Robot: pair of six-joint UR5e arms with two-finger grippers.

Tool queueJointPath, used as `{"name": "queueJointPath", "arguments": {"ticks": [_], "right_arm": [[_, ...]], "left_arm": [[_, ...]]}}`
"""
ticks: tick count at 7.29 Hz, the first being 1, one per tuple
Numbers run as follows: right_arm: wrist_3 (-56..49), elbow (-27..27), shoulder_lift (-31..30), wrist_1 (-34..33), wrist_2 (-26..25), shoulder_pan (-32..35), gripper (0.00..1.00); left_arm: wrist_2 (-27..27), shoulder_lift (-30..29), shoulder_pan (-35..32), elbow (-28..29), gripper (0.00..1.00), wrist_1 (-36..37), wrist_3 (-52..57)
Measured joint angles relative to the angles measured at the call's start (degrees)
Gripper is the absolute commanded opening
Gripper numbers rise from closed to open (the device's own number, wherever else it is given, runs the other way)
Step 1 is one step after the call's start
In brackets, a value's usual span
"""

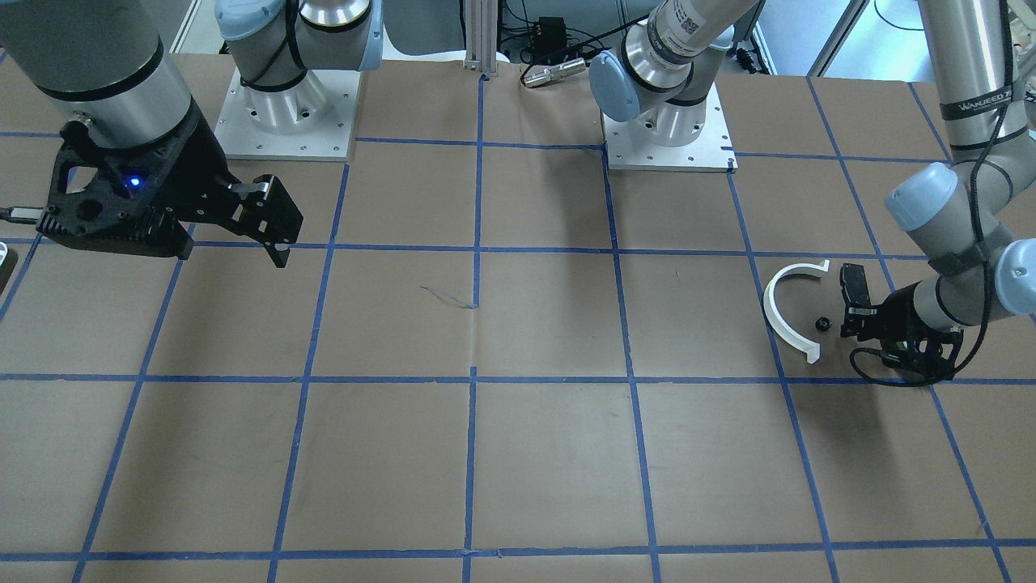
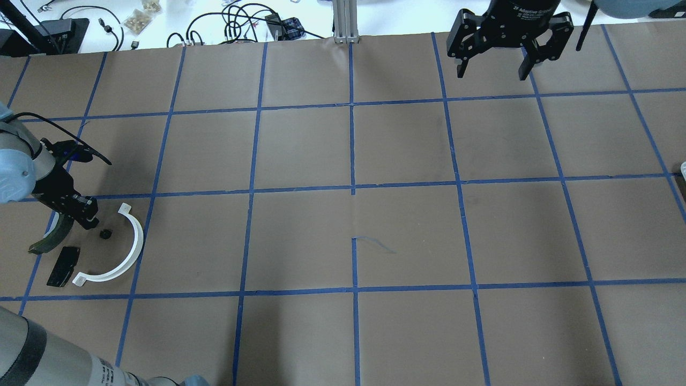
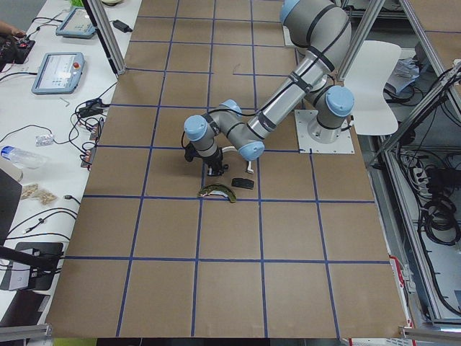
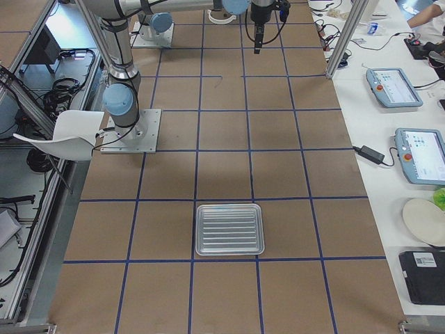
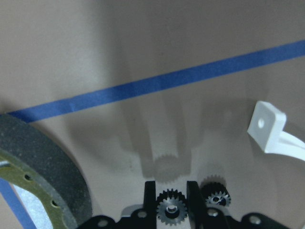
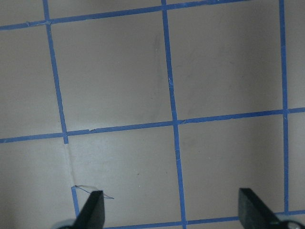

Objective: Place bearing gear from tray to pile

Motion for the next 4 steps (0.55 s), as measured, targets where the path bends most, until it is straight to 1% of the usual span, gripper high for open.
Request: {"name": "queueJointPath", "arguments": {"ticks": [2, 3, 4], "right_arm": [[0.0, 0.0, 0.0, 0.0, 0.0, 0.0, 1.0], [0.0, 0.0, 0.0, 0.0, 0.0, 0.0, 1.0], [0.0, 0.0, 0.0, 0.0, 0.1, 0.0, 1.0]], "left_arm": [[0.1, 0.2, -0.1, -0.1, 0.25, 0.0, 0.1], [0.2, 0.4, -0.1, -0.2, 0.36, -0.2, 0.1], [0.1, 0.6, -0.1, -0.6, 0.58, -0.2, 0.0]]}}
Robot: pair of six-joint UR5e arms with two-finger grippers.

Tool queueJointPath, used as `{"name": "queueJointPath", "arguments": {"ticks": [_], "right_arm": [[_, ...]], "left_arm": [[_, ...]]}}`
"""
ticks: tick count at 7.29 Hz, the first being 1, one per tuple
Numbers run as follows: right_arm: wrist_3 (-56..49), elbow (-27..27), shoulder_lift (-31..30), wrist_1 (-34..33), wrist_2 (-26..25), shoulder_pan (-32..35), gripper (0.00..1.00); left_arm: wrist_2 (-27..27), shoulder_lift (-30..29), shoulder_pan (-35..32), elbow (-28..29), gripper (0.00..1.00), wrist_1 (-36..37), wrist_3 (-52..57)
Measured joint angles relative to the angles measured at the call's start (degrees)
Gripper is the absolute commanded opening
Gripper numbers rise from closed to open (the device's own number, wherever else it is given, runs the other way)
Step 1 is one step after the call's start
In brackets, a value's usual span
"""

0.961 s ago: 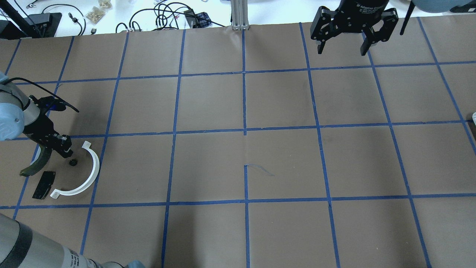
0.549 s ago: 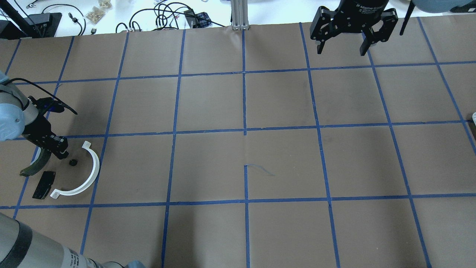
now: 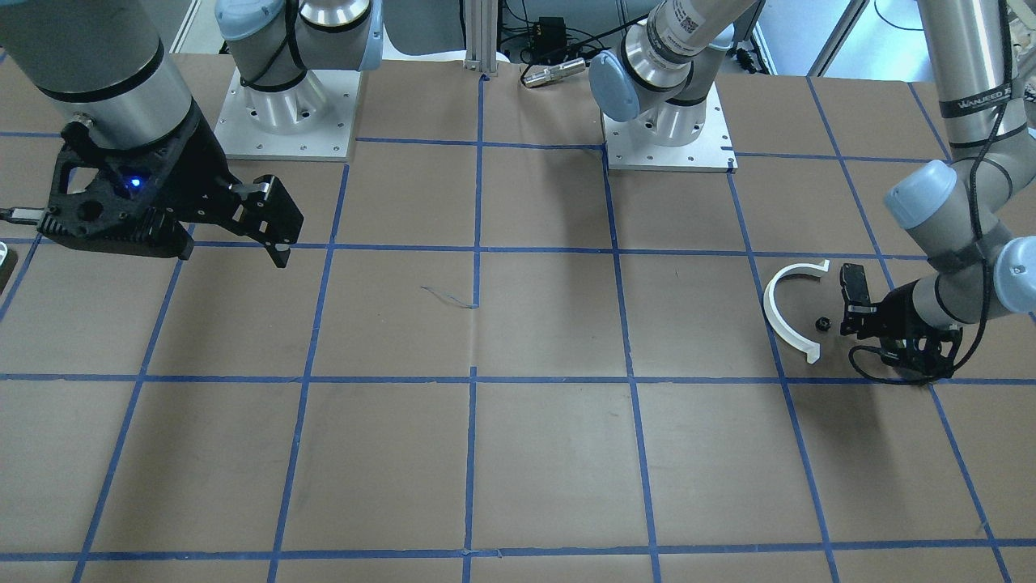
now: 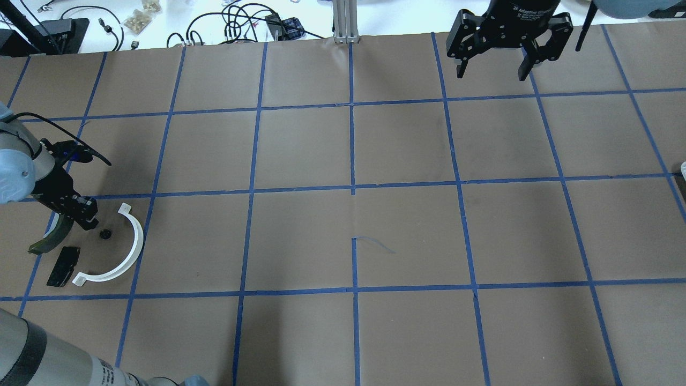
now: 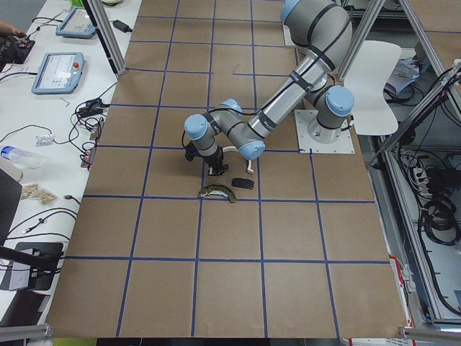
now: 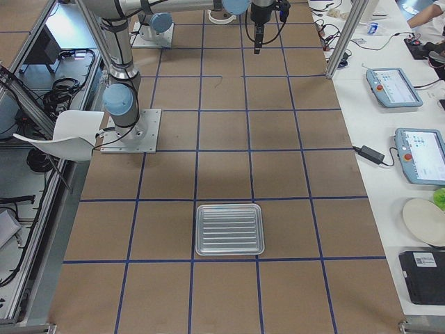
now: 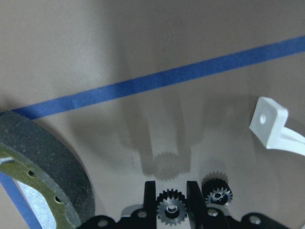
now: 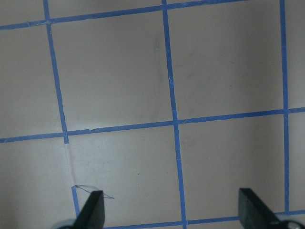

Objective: Place bearing gear from tray to pile

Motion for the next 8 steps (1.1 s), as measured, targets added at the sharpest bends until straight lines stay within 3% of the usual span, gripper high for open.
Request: {"name": "queueJointPath", "arguments": {"ticks": [1, 2, 6, 8], "right_arm": [[0.0, 0.0, 0.0, 0.0, 0.1, 0.0, 1.0], [0.1, 0.0, 0.0, 0.0, 0.1, 0.0, 1.0], [0.1, 0.0, 0.0, 0.0, 0.1, 0.1, 1.0], [0.1, 0.0, 0.0, -0.1, 0.1, 0.1, 1.0]], "left_arm": [[-0.1, 0.2, 0.0, -0.6, 0.78, 0.1, 0.0], [-0.1, 0.3, 0.0, -0.8, 0.81, 0.2, -0.1], [-0.2, 1.7, -0.8, 2.4, 0.84, -1.6, -0.7], [-2.1, 4.1, -3.0, 9.3, 0.84, -10.9, -6.4]]}}
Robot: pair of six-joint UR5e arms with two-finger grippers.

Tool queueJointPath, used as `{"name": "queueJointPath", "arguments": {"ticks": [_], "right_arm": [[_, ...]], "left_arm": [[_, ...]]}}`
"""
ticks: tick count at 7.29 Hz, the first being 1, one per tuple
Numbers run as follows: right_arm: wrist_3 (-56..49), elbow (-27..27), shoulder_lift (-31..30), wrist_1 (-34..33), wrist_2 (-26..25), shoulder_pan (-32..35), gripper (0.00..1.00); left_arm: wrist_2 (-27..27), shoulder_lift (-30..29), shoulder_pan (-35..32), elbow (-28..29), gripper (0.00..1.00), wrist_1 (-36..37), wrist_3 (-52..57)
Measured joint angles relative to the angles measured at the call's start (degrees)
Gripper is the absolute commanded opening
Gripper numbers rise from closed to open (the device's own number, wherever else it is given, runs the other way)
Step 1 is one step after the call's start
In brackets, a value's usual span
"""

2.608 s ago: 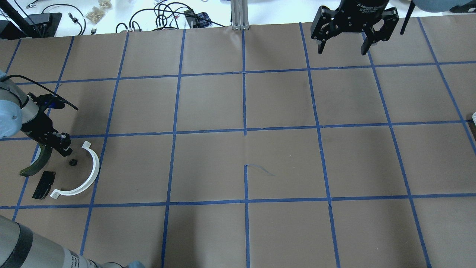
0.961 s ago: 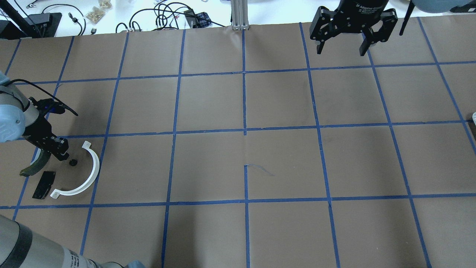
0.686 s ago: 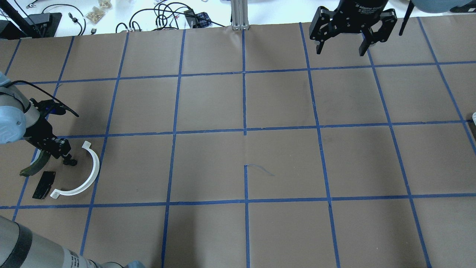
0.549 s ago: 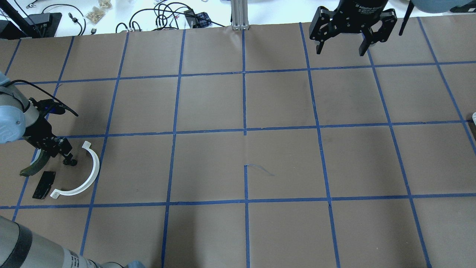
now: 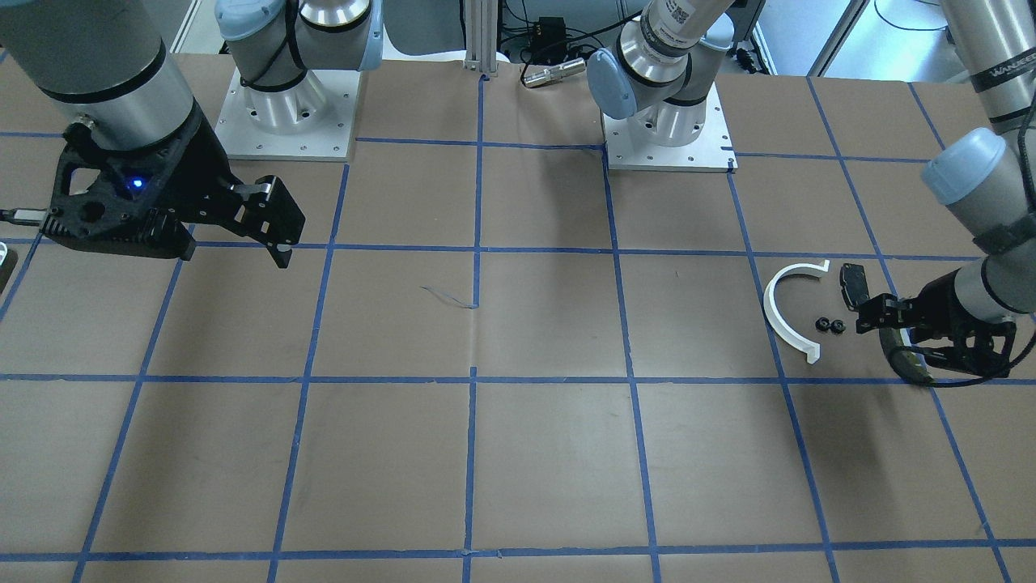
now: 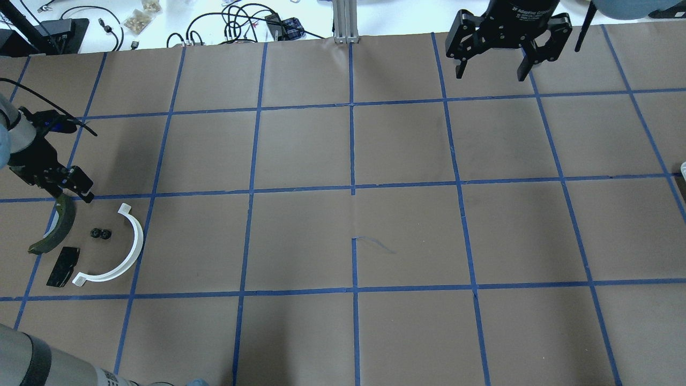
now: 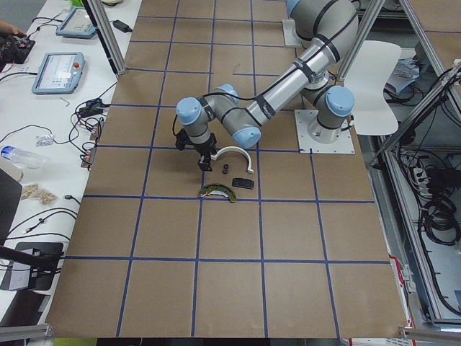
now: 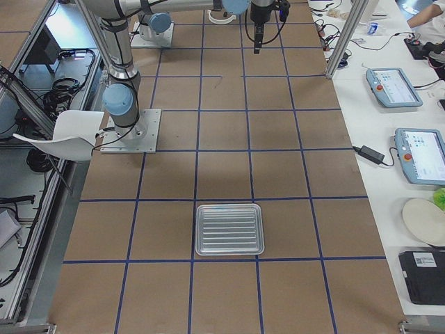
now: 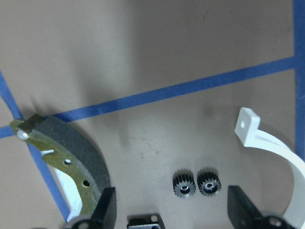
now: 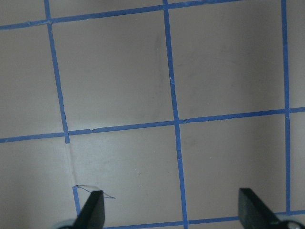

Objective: Place bearing gear from tray to pile

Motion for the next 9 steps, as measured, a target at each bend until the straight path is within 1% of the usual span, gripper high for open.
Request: {"name": "queueJointPath", "arguments": {"ticks": [2, 3, 4, 6, 9], "right_arm": [[0.0, 0.0, 0.0, 0.0, 0.0, 0.0, 1.0], [0.0, 0.0, 0.0, 0.0, 0.0, 0.1, 1.0], [-0.1, 0.1, 0.0, 0.0, 0.0, 0.1, 1.0], [-0.1, 0.1, 0.0, 0.0, 0.0, 0.1, 1.0], [-0.1, 0.1, 0.1, 0.0, 0.0, 0.1, 1.0]], "left_arm": [[-1.2, 3.6, -5.4, 8.9, 0.84, -12.7, -9.7], [-2.3, 5.4, -9.1, 13.1, 0.89, -18.0, -15.5], [-3.7, 6.9, -12.8, 15.8, 1.0, -21.1, -20.4], [-5.4, 9.3, -21.3, 17.8, 1.0, -23.3, -30.5], [-6.3, 11.5, -30.7, 17.4, 1.0, -23.4, -37.3]]}}
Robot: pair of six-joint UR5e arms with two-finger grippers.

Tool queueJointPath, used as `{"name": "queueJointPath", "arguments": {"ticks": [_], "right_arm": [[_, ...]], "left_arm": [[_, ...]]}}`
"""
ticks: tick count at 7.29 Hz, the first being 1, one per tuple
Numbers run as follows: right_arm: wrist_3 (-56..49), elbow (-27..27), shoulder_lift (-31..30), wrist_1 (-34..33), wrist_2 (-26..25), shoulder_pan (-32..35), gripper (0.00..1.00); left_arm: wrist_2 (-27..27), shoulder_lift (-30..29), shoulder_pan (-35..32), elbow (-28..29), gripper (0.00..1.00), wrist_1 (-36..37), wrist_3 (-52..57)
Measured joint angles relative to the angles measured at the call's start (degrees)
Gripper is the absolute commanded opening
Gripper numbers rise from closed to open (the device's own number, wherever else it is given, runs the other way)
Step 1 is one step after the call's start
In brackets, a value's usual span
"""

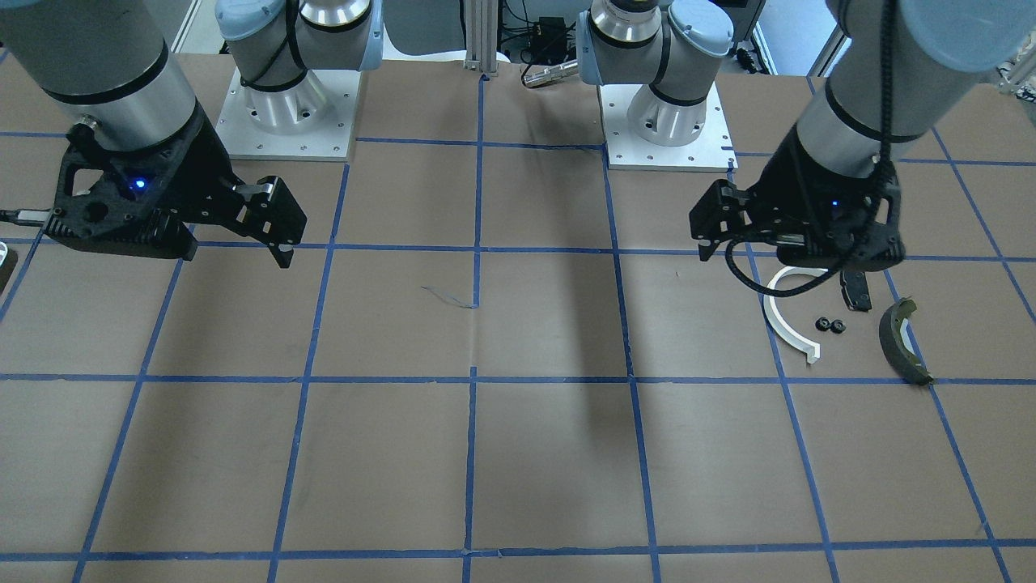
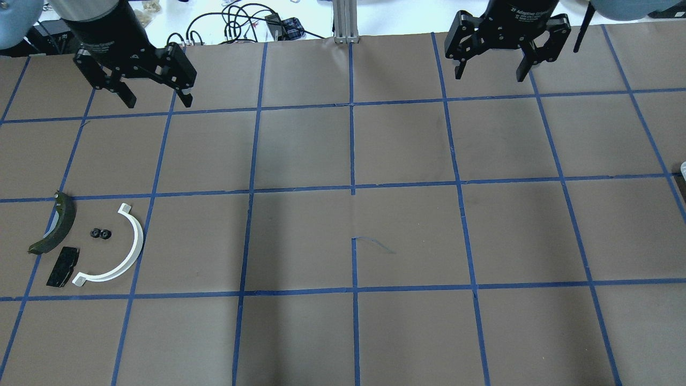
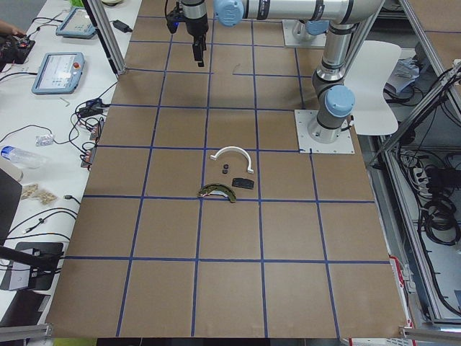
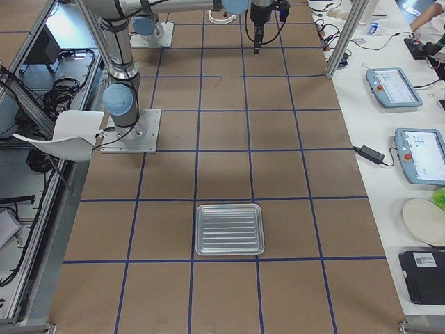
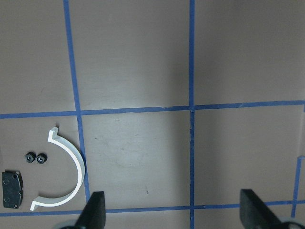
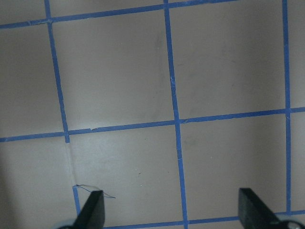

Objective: Place bearing gear from tray to pile

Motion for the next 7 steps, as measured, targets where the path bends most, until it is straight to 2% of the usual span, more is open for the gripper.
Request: {"name": "queueJointPath", "arguments": {"ticks": [3, 7], "right_arm": [[0.0, 0.0, 0.2, -0.2, -0.2, 0.0, 1.0], [-0.6, 0.0, 0.6, -2.1, -0.6, 0.0, 1.0]], "left_arm": [[-0.4, 1.0, -4.1, -0.6, 1.0, 0.0, -3.6], [-0.7, 3.7, -3.5, -3.6, 1.0, -0.1, -2.8]]}}
